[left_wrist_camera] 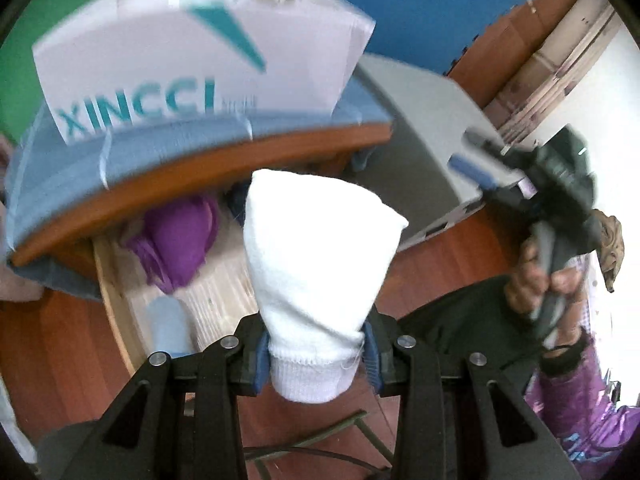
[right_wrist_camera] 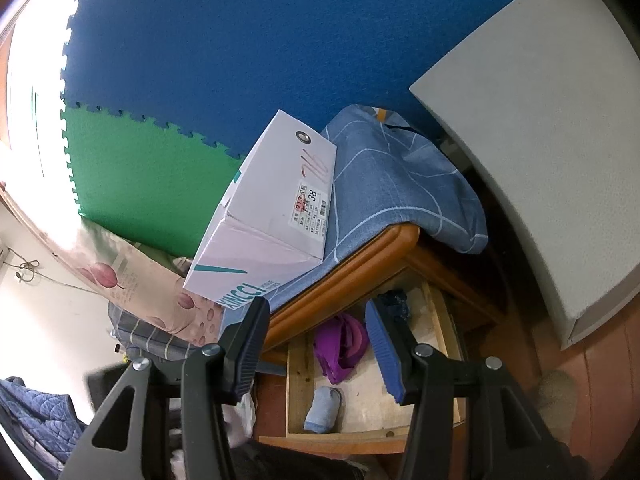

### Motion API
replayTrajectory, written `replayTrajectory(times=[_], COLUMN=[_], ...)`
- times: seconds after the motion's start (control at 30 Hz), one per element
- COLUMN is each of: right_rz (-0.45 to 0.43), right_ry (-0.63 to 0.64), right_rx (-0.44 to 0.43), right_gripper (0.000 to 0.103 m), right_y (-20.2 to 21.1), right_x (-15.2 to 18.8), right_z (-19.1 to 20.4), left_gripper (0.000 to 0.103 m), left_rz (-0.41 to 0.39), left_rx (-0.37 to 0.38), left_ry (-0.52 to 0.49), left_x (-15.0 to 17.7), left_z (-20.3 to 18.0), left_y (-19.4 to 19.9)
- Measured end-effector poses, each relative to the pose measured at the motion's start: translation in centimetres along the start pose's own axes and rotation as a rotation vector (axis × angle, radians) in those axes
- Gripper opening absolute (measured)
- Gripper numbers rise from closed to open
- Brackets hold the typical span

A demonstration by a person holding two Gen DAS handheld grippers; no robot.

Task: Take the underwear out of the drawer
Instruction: 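Lift the white sock and release it into the shoe box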

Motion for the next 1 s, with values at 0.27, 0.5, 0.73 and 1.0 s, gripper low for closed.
replayTrajectory(times=[0.27,0.5,0.73,1.0], right_rz=[-0.002,0.000,0.006,0.010], right_ry=[-0.006,-0.005,-0.003,-0.008], right_rx=[-0.004,-0.009,-0.018,-0.034], right_gripper=[0.052,0.052,0.052,0.052], right_y=[0.0,0.0,-0.1,-0.2], right_x=[0.0,0.0,0.1,0.1], right_z=[0.0,0.1,0.2,0.3], left_gripper=[0.034,0.035,0.035,0.035], left_rz=[-0.103,-0.216,-0.238,-0.182], left_rx=[-0.010,-0.100,-0.218,-0.330], left_ry=[0.007,-0.019,-0.013,0.026], left_x=[-6.5,-14.1,-21.4,-26.0], left_z=[0.3,1.1,3.9,8.6], left_y=[6.0,9.1,8.0,3.9])
Point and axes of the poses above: each gripper's, at about its wrist camera, not at the fingertips, and y roughly against the way its jaws point, z to its left, x to its underside, the point moved 9 cm from there along -y, roughly the way its jaws point, and after that the axes turned 6 degrees about y, right-handed, at the moved point
